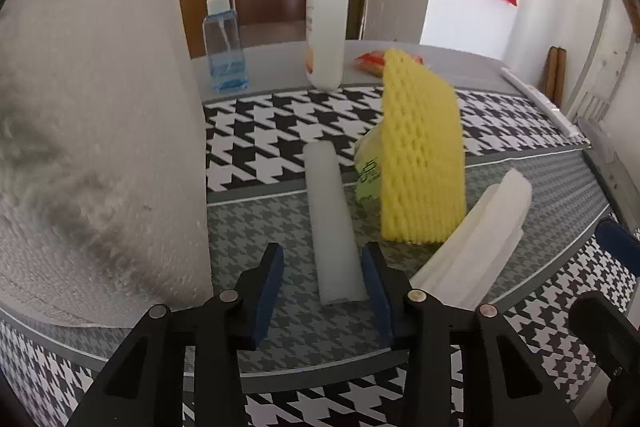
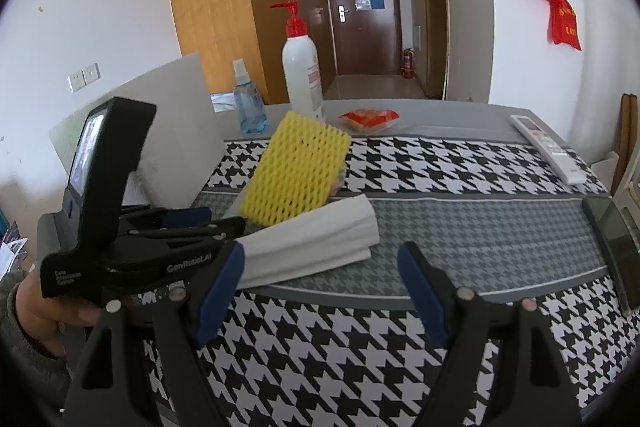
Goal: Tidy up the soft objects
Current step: 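Close the left tool on the clear plastic tube beside the sponge, then close the right tool on the white cloth while the left tool holds the tube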
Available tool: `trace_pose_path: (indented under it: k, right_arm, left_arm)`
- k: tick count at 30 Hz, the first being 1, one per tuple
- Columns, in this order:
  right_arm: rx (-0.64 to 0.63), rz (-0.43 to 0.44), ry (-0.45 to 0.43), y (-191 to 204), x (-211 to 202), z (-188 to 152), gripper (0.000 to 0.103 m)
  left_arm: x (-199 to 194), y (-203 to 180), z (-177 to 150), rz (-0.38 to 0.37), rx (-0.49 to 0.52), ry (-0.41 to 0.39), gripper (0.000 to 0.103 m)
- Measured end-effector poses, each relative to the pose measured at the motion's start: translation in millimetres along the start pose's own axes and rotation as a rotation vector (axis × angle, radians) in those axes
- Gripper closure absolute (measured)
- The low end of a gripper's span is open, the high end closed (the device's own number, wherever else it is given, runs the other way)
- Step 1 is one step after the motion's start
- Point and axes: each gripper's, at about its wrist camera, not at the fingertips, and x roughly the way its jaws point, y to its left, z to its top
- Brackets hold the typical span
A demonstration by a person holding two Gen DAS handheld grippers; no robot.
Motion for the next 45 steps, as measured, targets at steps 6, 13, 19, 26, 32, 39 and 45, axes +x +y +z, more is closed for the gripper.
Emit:
trace_pose_path:
  k: [6, 13, 19, 26, 32, 39, 45]
  right_arm:
    - [-0.003, 0.002, 0.01, 1.1, 4.2, 0.6, 0.021]
    - [-0.009, 0.009, 0.04, 3.7, 14.9, 3.2, 0.021]
    - [-0.022, 0.021, 0.076, 8.6, 28.0, 5.4, 0.021]
    - [-0.032, 0.018, 0.106, 11.3, 38.0, 10.7, 0.021]
    - [-0.022, -0.001, 0.138, 8.9, 48.2, 11.2, 0.021]
    - [-0.023, -0.002, 0.179, 10.9, 58.1, 10.6, 0.021]
    - [-0.013, -0.017, 0.211, 9.6, 66.3, 11.9, 0.037]
  left_arm:
    - [-0.9, -2.5, -0.2, -0.013, 0.01, -0.008, 0.069]
    - [-0.1, -5.4, -0.4, -0.055, 0.018, -0.009, 0.08]
    - [-4.4, 1.5, -2.8, -0.102, 0.009, -0.021, 0.083]
    - [-16.8, 7.8, -6.1, -0.102, 0.017, -0.072, 0.083]
    - [-25.5, 16.8, -9.0, -0.107, 0.003, -0.101, 0.083]
    - [-40.5, 24.6, -15.2, -0.134, 0.02, -0.153, 0.083]
    - [-45.8, 24.4, -17.0, -0.153, 0.026, -0.168, 0.083]
